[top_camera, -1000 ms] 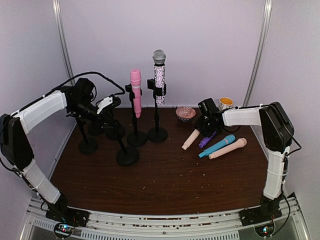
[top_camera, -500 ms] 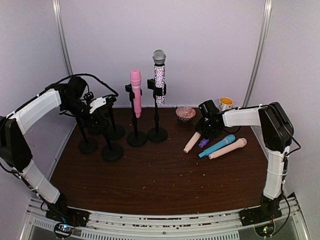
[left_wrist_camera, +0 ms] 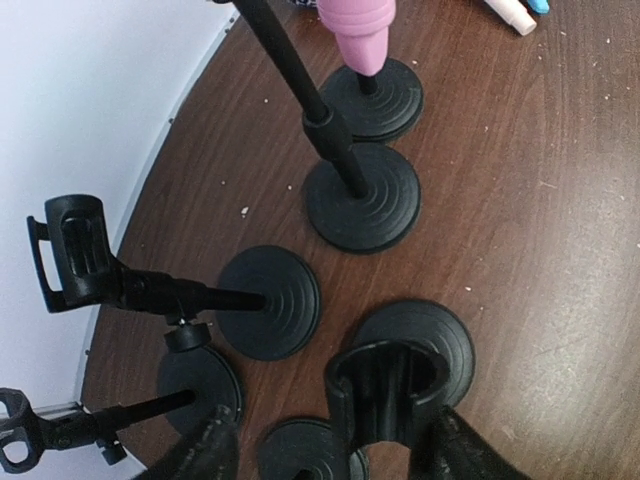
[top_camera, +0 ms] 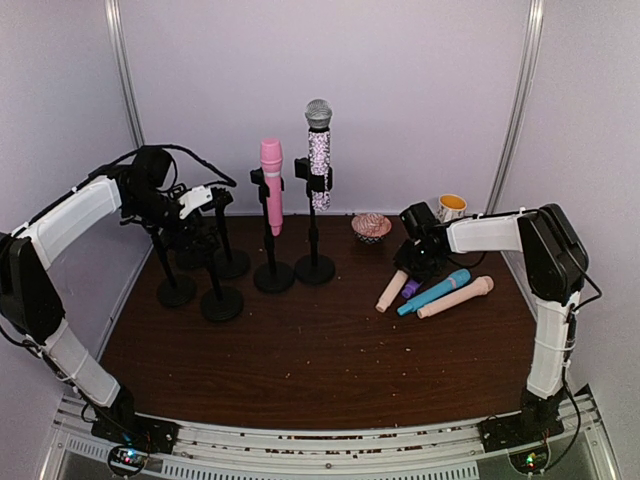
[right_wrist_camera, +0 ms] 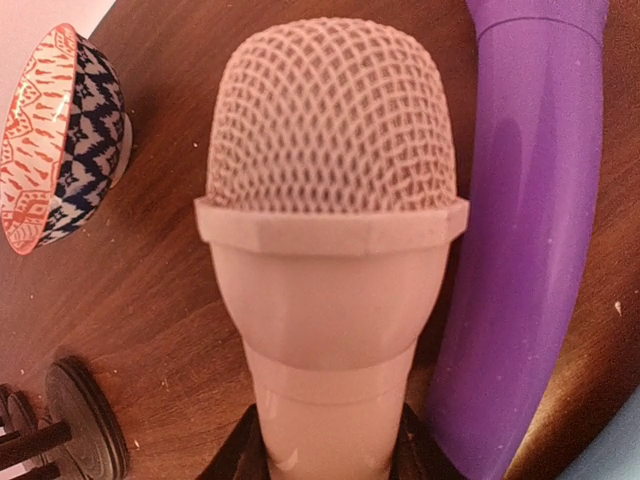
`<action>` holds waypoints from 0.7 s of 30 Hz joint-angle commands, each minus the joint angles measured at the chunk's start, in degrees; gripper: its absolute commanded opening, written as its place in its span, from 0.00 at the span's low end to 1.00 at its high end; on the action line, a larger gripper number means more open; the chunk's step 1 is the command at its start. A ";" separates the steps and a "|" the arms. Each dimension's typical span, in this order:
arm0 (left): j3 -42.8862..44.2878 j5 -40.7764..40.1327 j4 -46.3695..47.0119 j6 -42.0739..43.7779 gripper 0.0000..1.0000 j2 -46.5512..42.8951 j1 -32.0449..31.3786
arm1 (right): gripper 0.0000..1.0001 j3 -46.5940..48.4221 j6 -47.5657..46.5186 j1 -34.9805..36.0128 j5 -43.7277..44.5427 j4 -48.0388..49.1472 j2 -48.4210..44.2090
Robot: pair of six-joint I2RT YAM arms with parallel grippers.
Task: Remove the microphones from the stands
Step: Move the microphone stand to the center of the board, then place the microphone at the center of the board.
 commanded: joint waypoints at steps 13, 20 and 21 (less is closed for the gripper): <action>10.71 3.97 -1.01 -12.75 0.98 -5.08 0.61 | 0.50 2.21 -4.57 -0.29 3.54 -5.44 0.43; 12.59 3.49 -0.24 -15.55 0.98 -7.13 0.87 | 0.52 -0.09 -5.98 0.59 4.17 -1.14 -5.23; 12.58 3.18 0.44 -16.71 0.98 -7.38 1.09 | 0.53 -0.20 -6.71 0.94 4.41 -0.26 -6.27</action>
